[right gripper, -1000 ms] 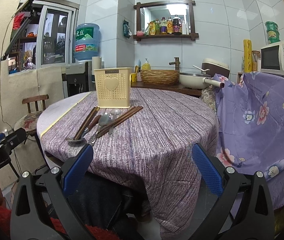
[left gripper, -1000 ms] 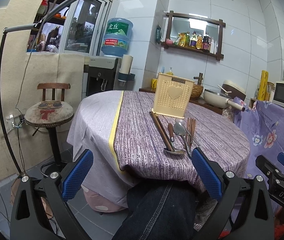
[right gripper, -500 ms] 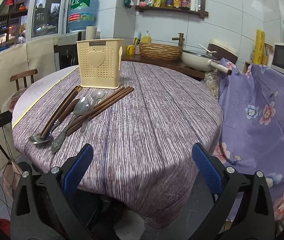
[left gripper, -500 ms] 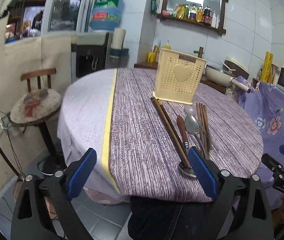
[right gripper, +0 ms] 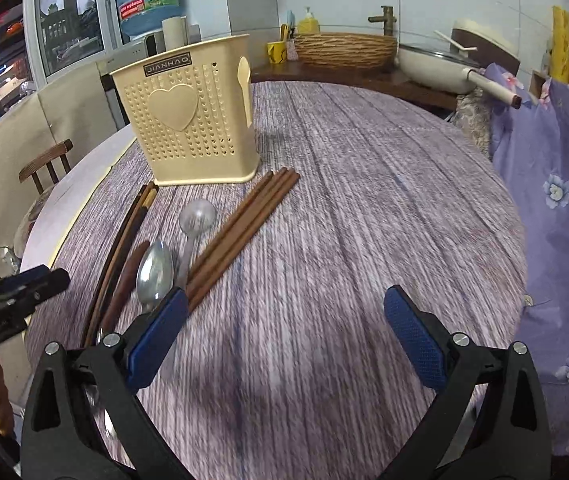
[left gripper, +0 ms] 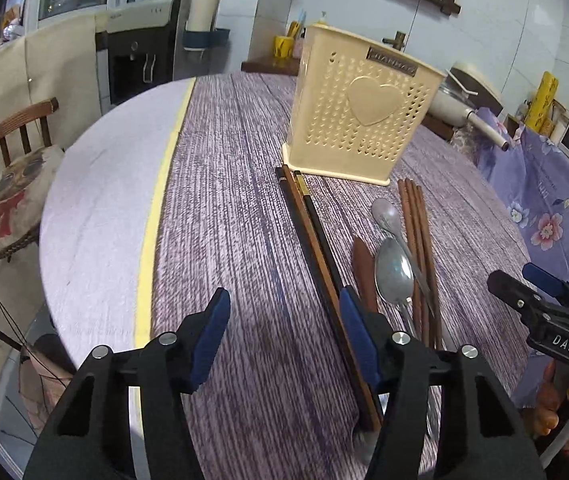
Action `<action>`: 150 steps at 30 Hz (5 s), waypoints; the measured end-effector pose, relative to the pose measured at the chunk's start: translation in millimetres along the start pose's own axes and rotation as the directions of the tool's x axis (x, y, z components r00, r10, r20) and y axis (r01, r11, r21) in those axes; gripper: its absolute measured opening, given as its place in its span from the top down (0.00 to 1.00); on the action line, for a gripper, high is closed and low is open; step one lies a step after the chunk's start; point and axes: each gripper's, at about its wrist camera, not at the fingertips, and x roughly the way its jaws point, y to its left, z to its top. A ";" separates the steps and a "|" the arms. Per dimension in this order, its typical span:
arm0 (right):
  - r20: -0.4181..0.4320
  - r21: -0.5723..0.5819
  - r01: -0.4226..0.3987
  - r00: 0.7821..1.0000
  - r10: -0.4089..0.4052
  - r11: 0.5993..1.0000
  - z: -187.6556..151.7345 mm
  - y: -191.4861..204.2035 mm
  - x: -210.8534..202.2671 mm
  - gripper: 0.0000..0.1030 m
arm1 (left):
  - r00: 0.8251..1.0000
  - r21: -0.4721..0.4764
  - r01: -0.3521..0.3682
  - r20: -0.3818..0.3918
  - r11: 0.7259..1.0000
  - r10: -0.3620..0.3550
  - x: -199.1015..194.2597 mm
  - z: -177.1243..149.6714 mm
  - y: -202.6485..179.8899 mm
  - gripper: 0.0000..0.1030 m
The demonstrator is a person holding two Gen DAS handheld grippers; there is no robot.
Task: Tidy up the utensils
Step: 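Move the left tool toward the black chopstick while the right tool approaches a brown chopstick, then close the left tool on the black chopstick while the right tool grasps a brown chopstick, then lift both held chopsticks and carry them over the cream utensil holder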
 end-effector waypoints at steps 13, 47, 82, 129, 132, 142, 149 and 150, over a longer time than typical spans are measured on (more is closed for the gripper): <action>-0.172 -0.074 0.094 0.979 -0.105 0.993 29.1 5.2 70.7 0.16 | 0.995 0.047 -0.024 -0.095 0.999 0.029 45.1 27.0 -16.5 0.46; -0.064 -0.204 0.021 0.997 -0.035 0.979 48.7 -35.1 48.6 0.34 | 0.981 0.092 -0.138 -0.122 0.986 0.149 64.3 54.9 5.8 0.59; -0.228 -0.267 -0.140 0.970 0.079 0.954 65.8 -10.1 98.5 0.57 | 0.970 -0.015 -0.185 -0.166 0.983 0.180 74.7 78.9 58.3 0.58; -0.228 -0.171 -0.153 0.967 0.112 0.973 97.5 -6.8 102.2 0.92 | 0.965 -0.052 -0.193 -0.189 0.980 0.180 86.0 90.4 35.3 0.92; -0.203 -0.154 -0.159 0.971 0.127 0.975 100.5 -7.4 91.1 0.92 | 0.970 -0.054 -0.188 -0.166 0.981 0.177 79.7 91.1 33.9 0.92; -0.078 -0.090 -0.186 0.981 0.180 0.978 119.1 -21.9 42.6 0.92 | 0.993 -0.064 -0.116 -0.020 0.991 0.115 31.9 106.7 21.4 0.92; 0.001 -0.088 -0.196 0.980 0.197 0.977 130.6 -28.5 5.1 0.92 | 0.996 -0.058 -0.065 0.064 0.996 0.069 0.1 116.7 13.1 0.92; 0.009 -0.088 -0.199 0.980 0.200 0.976 131.0 -27.4 0.5 0.92 | 0.995 -0.055 -0.059 0.073 0.997 0.063 -3.8 117.5 13.2 0.92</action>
